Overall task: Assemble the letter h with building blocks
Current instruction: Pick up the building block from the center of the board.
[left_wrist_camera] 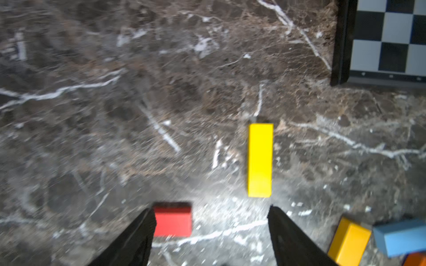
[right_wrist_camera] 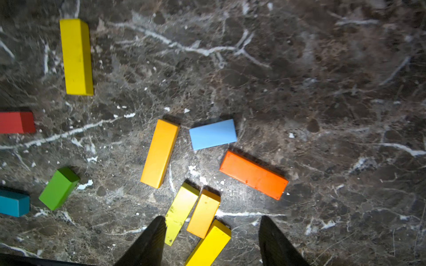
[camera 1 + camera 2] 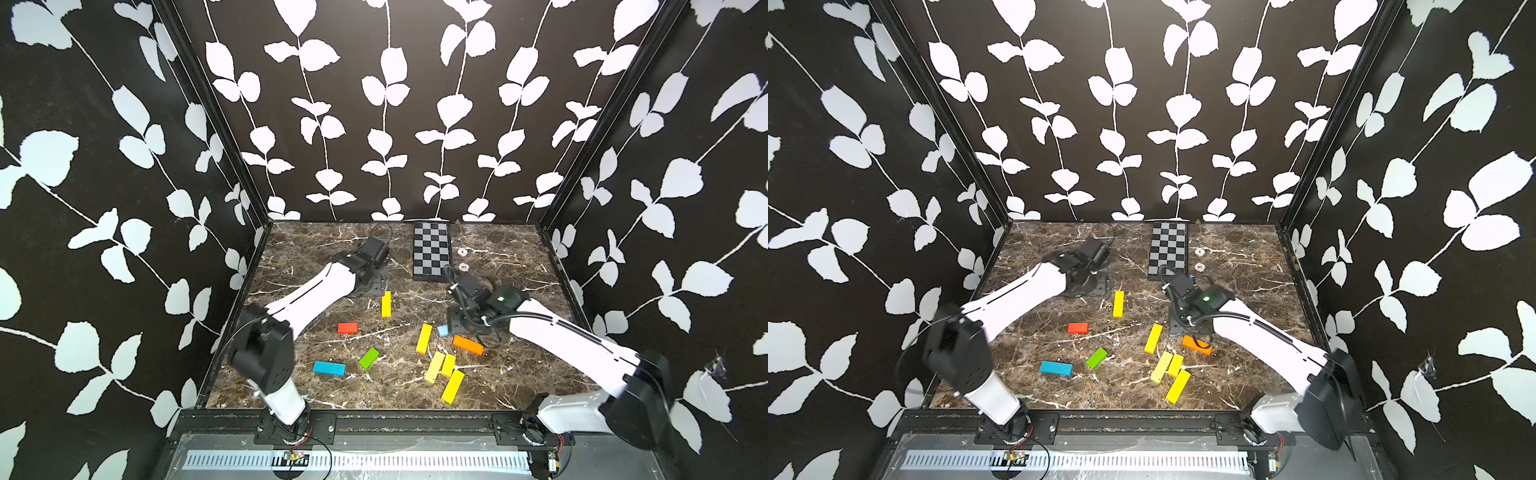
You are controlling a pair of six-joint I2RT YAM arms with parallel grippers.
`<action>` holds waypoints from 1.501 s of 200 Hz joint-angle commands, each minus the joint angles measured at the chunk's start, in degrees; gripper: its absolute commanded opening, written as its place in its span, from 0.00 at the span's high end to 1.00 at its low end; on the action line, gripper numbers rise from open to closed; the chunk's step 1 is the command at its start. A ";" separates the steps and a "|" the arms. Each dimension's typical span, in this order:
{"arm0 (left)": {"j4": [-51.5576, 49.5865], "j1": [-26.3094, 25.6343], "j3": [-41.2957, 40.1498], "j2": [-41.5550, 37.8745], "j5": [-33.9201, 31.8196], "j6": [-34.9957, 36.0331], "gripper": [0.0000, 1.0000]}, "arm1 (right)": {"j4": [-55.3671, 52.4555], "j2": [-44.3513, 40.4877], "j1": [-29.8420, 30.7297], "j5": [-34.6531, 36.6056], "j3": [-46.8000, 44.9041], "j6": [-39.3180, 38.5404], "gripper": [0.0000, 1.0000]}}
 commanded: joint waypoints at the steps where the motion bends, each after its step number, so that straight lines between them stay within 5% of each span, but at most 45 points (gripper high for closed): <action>1: -0.42 1.73 -8.84 -6.52 -0.67 0.46 0.21 | -0.64 3.65 0.10 3.01 1.53 -0.62 0.33; 61: 1.62 2.81 -19.00 -17.54 1.69 -0.49 0.21 | 4.19 16.15 -8.27 -10.75 2.74 -19.71 0.30; 113: 2.18 3.63 -20.58 -20.01 2.83 -2.03 0.22 | 3.87 25.02 -8.27 -10.36 5.62 -25.43 0.28; 168: 2.77 4.52 -20.51 -19.36 3.97 -1.11 0.22 | 4.75 28.81 -9.04 -6.89 6.08 -25.38 0.28; 243: 3.90 4.67 -20.43 -17.98 4.93 -1.54 0.24 | 1.71 22.79 -9.05 -1.60 5.62 -22.55 0.48; 300: 4.05 5.36 -20.72 -17.75 4.76 -2.92 0.23 | 2.42 18.62 2.67 -0.78 11.70 -5.04 0.49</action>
